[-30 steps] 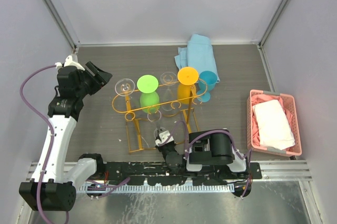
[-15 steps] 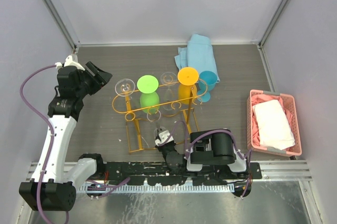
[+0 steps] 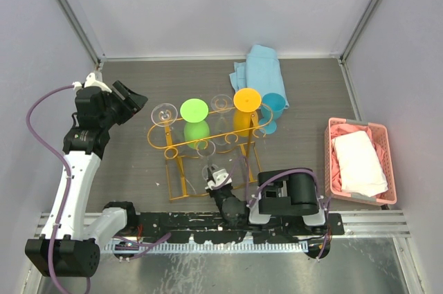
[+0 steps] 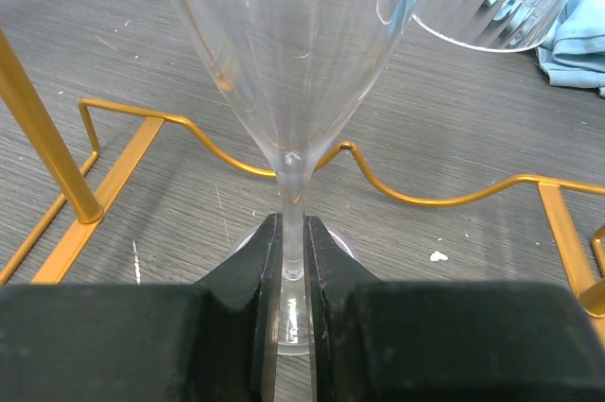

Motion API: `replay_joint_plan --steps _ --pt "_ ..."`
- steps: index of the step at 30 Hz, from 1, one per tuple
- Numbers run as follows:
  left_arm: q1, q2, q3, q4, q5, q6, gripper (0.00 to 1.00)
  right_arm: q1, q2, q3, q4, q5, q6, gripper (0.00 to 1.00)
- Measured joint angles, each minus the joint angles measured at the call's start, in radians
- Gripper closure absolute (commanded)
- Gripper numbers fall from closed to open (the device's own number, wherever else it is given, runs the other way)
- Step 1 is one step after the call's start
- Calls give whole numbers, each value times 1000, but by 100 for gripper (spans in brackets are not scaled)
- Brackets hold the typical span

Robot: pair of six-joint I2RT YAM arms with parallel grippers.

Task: Place the wine glass upside down on the wine glass rack
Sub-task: Pick up the wine glass at the center of the board.

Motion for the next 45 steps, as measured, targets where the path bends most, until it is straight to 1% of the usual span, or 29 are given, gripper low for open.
replay_joint_plan --steps 22,35,41,45 --pt "-3 -2 0 0 -7 2 36 82 -82 -5 0 21 -94 99" --pt "-4 -16 0 0 -7 1 35 189 -130 14 0 74 -179 100" --pt "-4 -20 0 -1 -7 1 35 239 -131 59 0 100 -232 99" --pt "-4 -24 0 -3 -7 2 35 293 -131 114 0 131 -292 99"
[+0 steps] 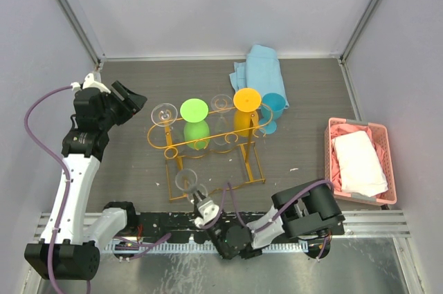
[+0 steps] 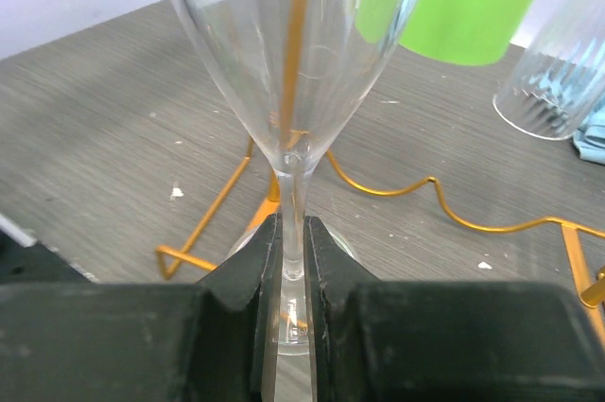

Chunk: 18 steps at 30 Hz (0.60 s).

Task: Place the wine glass upside down on the wine glass rack
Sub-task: Pick up the wine glass at the center of the board, then pick up the wine glass.

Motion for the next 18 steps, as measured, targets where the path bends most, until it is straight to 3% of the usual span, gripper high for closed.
replay_joint_plan --steps 10,18 --pt "0 -16 0 -4 0 0 35 223 -74 174 0 60 -229 99" --pt "0 -60 8 -28 0 3 34 428 -87 406 0 89 -509 99"
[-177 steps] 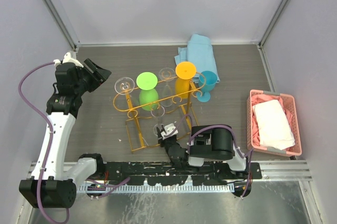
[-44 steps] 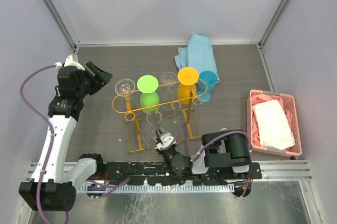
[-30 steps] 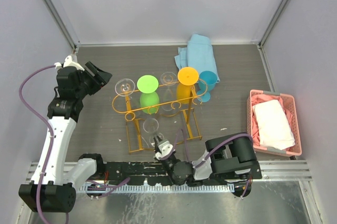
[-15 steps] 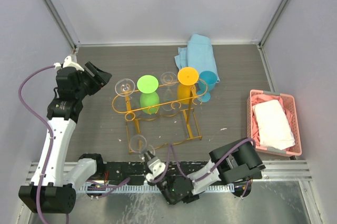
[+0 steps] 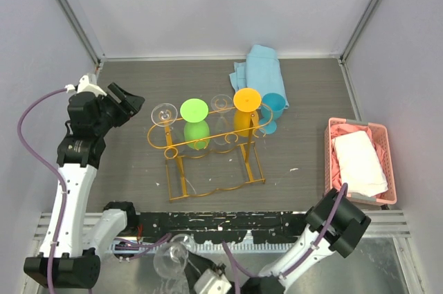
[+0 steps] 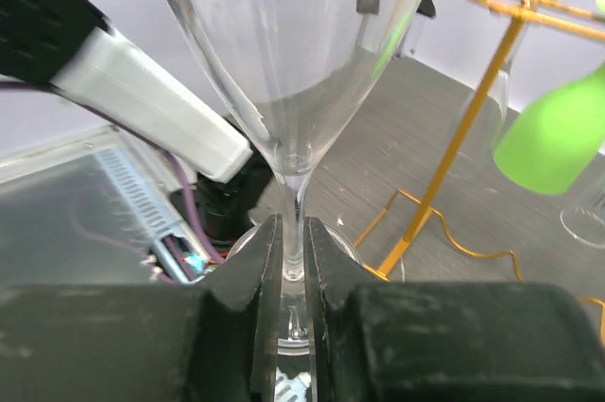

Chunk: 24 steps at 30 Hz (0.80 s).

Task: Place the wine glass upside down on the wine glass rack
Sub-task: Pick up the wine glass.

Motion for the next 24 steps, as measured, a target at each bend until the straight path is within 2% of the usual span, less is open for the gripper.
replay_joint_plan --steps 7,10,15,19,24 --pt "0 -43 26 -34 1 14 34 120 -7 257 0 -13 -263 99" --pt "0 -52 32 -39 6 13 34 126 -9 370 0 -44 -393 100" --pt "0 -55 39 -48 21 11 34 115 -55 467 0 -117 -580 99" --pt "0 -44 80 -73 32 13 34 58 -127 535 -13 -184 -683 99" --pt "0 -28 126 -75 57 5 34 -126 -240 543 -99 -229 -678 99"
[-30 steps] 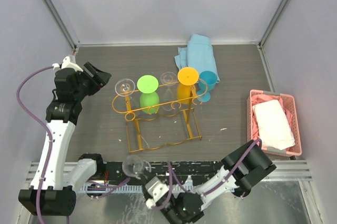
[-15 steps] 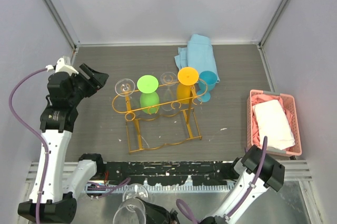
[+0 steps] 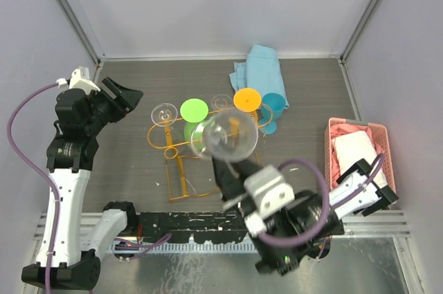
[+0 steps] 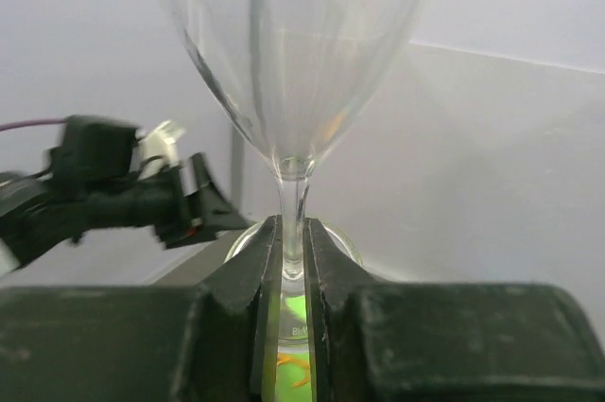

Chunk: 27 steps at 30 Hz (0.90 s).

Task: Place the wine glass upside down on the wine glass rack
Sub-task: Pick up the wine glass.

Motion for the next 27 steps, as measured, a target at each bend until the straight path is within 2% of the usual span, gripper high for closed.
replay_joint_plan --steps 8,16,21,27 --pt "0 25 88 -16 45 -30 34 -327 -65 -5 -200 -60 73 100" --pt "0 17 175 -6 148 -133 34 -532 -49 -143 -312 -85 114 100" --pt "0 6 203 -6 180 -173 34 -691 -55 -232 -388 -92 198 100" --pt "0 7 224 0 206 -196 34 -842 -63 -267 -445 -101 260 99"
